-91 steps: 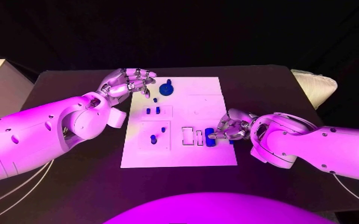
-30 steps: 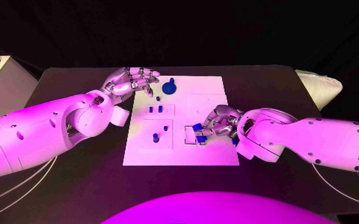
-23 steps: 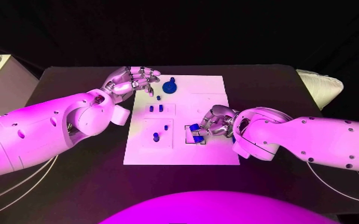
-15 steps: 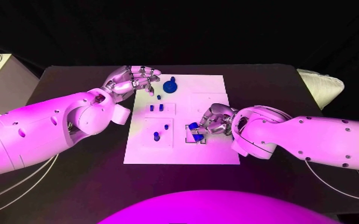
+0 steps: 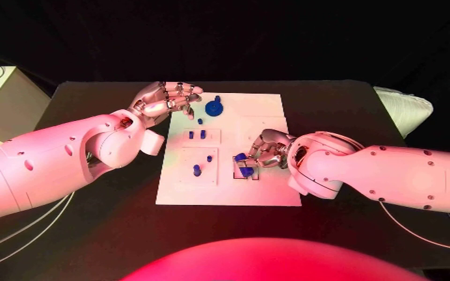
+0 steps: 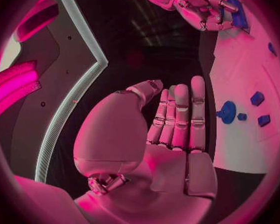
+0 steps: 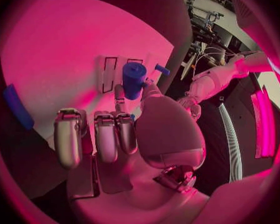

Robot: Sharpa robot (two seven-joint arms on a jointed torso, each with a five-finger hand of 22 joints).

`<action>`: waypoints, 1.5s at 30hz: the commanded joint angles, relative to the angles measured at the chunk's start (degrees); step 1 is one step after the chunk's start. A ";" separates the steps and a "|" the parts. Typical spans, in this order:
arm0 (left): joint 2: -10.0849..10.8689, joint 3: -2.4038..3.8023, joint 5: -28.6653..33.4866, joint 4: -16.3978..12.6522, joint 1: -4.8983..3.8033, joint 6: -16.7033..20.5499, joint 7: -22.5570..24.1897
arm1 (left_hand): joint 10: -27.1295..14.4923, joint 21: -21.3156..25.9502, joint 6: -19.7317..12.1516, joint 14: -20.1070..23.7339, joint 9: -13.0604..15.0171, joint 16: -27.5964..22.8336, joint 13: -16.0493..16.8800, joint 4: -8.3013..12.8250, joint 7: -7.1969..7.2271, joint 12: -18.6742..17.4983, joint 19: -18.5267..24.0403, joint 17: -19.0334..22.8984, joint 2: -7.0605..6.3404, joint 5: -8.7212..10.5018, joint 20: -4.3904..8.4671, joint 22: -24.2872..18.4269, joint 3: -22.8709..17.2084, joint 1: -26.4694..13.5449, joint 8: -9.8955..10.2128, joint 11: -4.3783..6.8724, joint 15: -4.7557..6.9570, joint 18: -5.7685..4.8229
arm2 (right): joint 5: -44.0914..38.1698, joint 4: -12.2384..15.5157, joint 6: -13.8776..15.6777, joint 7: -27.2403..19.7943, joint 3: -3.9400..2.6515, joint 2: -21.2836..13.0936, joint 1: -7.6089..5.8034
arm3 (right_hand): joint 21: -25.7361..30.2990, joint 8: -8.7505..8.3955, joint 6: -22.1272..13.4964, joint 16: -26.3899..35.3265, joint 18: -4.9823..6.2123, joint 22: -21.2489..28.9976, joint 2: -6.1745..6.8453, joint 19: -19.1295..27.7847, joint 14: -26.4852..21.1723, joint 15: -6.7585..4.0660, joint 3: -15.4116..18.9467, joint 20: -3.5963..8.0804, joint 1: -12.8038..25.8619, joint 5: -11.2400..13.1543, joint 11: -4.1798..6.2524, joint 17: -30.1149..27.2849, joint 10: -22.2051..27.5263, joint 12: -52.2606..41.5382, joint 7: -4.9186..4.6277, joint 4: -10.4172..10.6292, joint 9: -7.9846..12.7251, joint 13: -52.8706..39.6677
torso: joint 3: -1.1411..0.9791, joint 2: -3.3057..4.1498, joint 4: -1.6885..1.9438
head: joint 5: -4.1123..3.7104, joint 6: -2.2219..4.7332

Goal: Assemble the parts on the task board

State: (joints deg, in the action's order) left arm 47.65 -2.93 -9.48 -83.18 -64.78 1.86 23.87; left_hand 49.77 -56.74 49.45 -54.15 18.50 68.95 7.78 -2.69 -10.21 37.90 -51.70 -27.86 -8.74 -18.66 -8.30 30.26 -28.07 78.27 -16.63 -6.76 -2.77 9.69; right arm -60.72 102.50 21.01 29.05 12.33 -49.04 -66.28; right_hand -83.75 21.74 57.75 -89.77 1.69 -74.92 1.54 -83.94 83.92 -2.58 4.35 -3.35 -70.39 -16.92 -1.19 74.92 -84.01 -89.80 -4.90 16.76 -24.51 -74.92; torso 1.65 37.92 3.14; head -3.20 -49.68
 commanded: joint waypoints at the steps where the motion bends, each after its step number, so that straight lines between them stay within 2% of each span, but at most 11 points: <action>1: -0.06 0.04 0.31 -0.16 0.02 -0.93 0.31 | 0.30 0.36 -0.13 -0.12 -0.10 -0.03 -0.09 -0.31 -0.19 -0.20 -0.36 -0.09 -0.05 -0.12 -0.05 -0.05 0.02 0.42 0.20 -0.01 -0.16 0.89 | -1.09 -0.16 0.07 0.75 0.09 0.25 0.14 | 0.04 0.39 0.39 -0.23 -0.52 -13.52 -0.24 -4.78 6.08 -0.50 0.51 0.49 0.93 0.49 0.56 15.08 -5.99 -0.20 0.03 0.05 -0.03 -15.08 | 0.03 -0.01 -0.02 | 0.07 0.16; 9: -0.03 0.04 0.31 -0.18 0.02 -0.95 0.29 | 0.30 0.36 -0.13 -0.12 -0.10 -0.03 -0.09 -0.31 -0.19 -0.20 -0.36 -0.09 -0.05 -0.12 -0.05 -0.05 0.02 0.42 0.20 -0.01 -0.16 0.89 | -1.29 -0.03 0.36 0.53 0.08 0.72 0.22 | -0.06 1.00 0.43 -0.23 -0.54 -13.55 -1.18 -4.81 6.08 -0.63 1.99 0.60 4.13 1.21 0.68 15.08 -5.99 -0.20 0.18 0.11 -0.25 -15.08 | 0.01 0.00 -0.04 | 0.06 0.27; 15: 0.05 0.04 0.31 -0.20 0.02 -0.95 0.26 | 0.30 0.36 -0.13 -0.12 -0.10 -0.03 -0.09 -0.31 -0.19 -0.20 -0.36 -0.09 -0.05 -0.12 -0.05 -0.05 0.02 0.42 0.20 -0.01 -0.16 0.89 | -1.41 0.08 -0.27 0.28 0.08 0.57 0.26 | 0.16 1.82 0.02 -0.23 -0.50 -13.49 -2.05 -4.76 6.08 -0.64 5.83 0.63 9.38 6.03 0.68 15.08 -5.97 -0.17 0.18 0.13 -0.61 -15.05 | -0.01 0.01 -0.08 | 0.14 0.31; 19: 0.12 0.04 0.31 -0.22 0.02 -0.93 0.23 | 0.30 0.36 -0.13 -0.12 -0.10 -0.03 -0.09 -0.31 -0.19 -0.20 -0.36 -0.09 -0.05 -0.12 -0.05 -0.05 0.02 0.42 0.20 -0.01 -0.16 0.89 | -1.82 0.21 -0.67 0.13 0.09 0.20 0.30 | 0.41 2.20 -0.26 -0.23 -0.45 -13.43 -2.00 -4.70 6.08 -0.61 7.28 0.61 10.73 8.65 0.66 15.08 -5.84 -0.02 0.14 0.14 -0.75 -14.92 | -0.04 0.04 -0.08 | 0.20 0.32; 26: 0.18 0.04 0.31 -0.23 0.02 -0.97 0.16 | 0.30 0.36 -0.13 -0.12 -0.10 -0.03 -0.09 -0.31 -0.19 -0.20 -0.36 -0.09 -0.05 -0.12 -0.05 -0.05 0.02 0.42 0.20 -0.01 -0.16 0.89 | -2.23 0.61 -0.88 -0.49 0.09 -0.96 0.34 | 0.59 2.26 -0.35 -0.23 -0.42 -13.38 -1.90 -4.66 6.08 -0.60 7.48 0.60 10.90 9.10 0.65 15.08 -5.71 0.15 0.13 0.11 -0.77 -14.78 | -0.06 0.03 -0.06 | 0.25 0.28; 29: 0.23 0.04 0.31 -0.22 0.02 -0.94 0.15 | 0.30 0.36 -0.13 -0.12 -0.10 -0.03 -0.09 -0.31 -0.19 -0.20 -0.36 -0.09 -0.05 -0.12 -0.05 -0.05 0.02 0.42 0.20 -0.01 -0.16 0.89 | -2.26 0.94 -1.10 -1.43 0.09 -1.72 0.36 | 0.66 2.45 -0.50 -0.23 -0.40 -13.36 -1.99 -4.64 6.08 -0.59 7.36 0.59 8.90 8.64 0.65 15.08 -5.68 0.19 0.13 -0.09 -0.83 -14.75 | -0.08 0.04 -0.08 | 0.29 0.31; 33: 0.28 0.04 0.31 -0.22 0.02 -0.94 0.13 | 0.30 0.36 -0.13 -0.12 -0.10 -0.03 -0.09 -0.31 -0.19 -0.20 -0.36 -0.09 -0.05 -0.12 -0.05 -0.05 0.02 0.42 0.20 -0.01 -0.16 0.89 | -1.91 1.62 -1.35 -3.27 0.10 -2.66 0.51 | 0.63 3.55 -0.14 -0.23 -0.40 -13.37 -1.83 -4.64 6.08 -0.74 7.56 0.79 3.51 7.64 0.88 15.08 -5.73 0.14 0.50 -0.26 -1.22 -14.80 | -0.10 0.07 -0.11 | 0.35 0.30; 37: 0.30 0.04 0.31 -0.22 0.02 -0.96 0.12 | 0.30 0.36 -0.13 -0.12 -0.10 -0.03 -0.09 -0.31 -0.19 -0.20 -0.36 -0.09 -0.05 -0.12 -0.05 -0.05 0.02 0.42 0.20 -0.01 -0.16 0.89 | -1.79 2.32 -1.62 -4.67 0.10 -3.18 0.77 | 0.55 5.49 0.68 -0.23 -0.42 -13.40 -0.81 -4.66 6.08 -1.23 6.85 1.07 -2.14 9.97 1.44 15.08 -5.73 0.15 1.08 -0.72 -2.11 -14.80 | -0.09 0.07 -0.14 | 0.39 0.26; 43: 0.28 0.04 0.31 -0.20 0.02 -0.97 0.11 | 0.30 0.36 -0.13 -0.12 -0.10 -0.03 -0.09 -0.31 -0.19 -0.20 -0.36 -0.09 -0.05 -0.12 -0.05 -0.05 0.02 0.42 0.20 -0.01 -0.16 0.89 | -2.80 2.87 -2.31 -5.61 0.10 -3.45 1.28 | 0.37 8.23 1.33 -0.23 -0.46 -13.45 0.61 -4.70 6.08 -1.77 5.81 1.52 -6.26 10.44 2.11 15.08 -5.78 0.09 1.87 -0.59 -3.89 -14.86 | -0.07 0.03 -0.13 | 0.34 0.19; 44: 0.27 0.04 0.31 -0.19 0.02 -0.97 0.10 | 0.30 0.36 -0.13 -0.12 -0.10 -0.03 -0.09 -0.31 -0.19 -0.20 -0.36 -0.09 -0.05 -0.12 -0.05 -0.05 0.02 0.42 0.20 -0.01 -0.16 0.89 | -3.14 2.89 -2.51 -5.66 0.10 -3.45 1.40 | 0.08 10.00 1.87 -0.23 -0.50 -13.52 0.83 -4.76 6.08 -2.26 4.55 1.91 -8.39 11.85 2.69 15.08 -5.99 -0.20 2.57 -0.63 -5.28 -15.08 | -0.06 0.02 -0.11 | 0.37 0.12; 45: 0.27 0.04 0.31 -0.18 0.02 -0.98 0.10 | 0.30 0.36 -0.13 -0.12 -0.10 -0.03 -0.09 -0.31 -0.19 -0.20 -0.36 -0.09 -0.05 -0.12 -0.05 -0.05 0.02 0.42 0.20 -0.01 -0.16 0.89 | -3.33 2.89 -2.61 -5.68 0.10 -3.45 1.47 | 0.05 10.42 1.67 -0.23 -0.51 -13.53 1.06 -4.77 6.08 -2.38 3.92 2.05 -8.70 12.40 2.80 15.08 -5.99 -0.20 2.68 -0.35 -5.73 -15.08 | -0.05 0.02 -0.11 | 0.37 0.11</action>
State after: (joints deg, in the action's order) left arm 48.00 -2.93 -9.47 -83.23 -64.78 1.78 23.66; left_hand 49.77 -56.74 49.45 -54.15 18.47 68.96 7.79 -2.69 -10.21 37.92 -51.70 -27.85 -8.74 -18.66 -8.30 30.27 -28.07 78.27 -16.63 -6.76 -2.77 9.69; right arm -62.52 105.26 20.09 25.35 12.41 -52.47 -64.94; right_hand -83.52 31.77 59.48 -89.77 1.69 -74.92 2.59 -84.03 83.92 -4.64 8.68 -1.62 -78.60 -4.94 1.33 74.91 -83.98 -89.80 -2.52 16.30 -29.91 -74.91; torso 1.56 37.98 3.02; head -2.87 -49.52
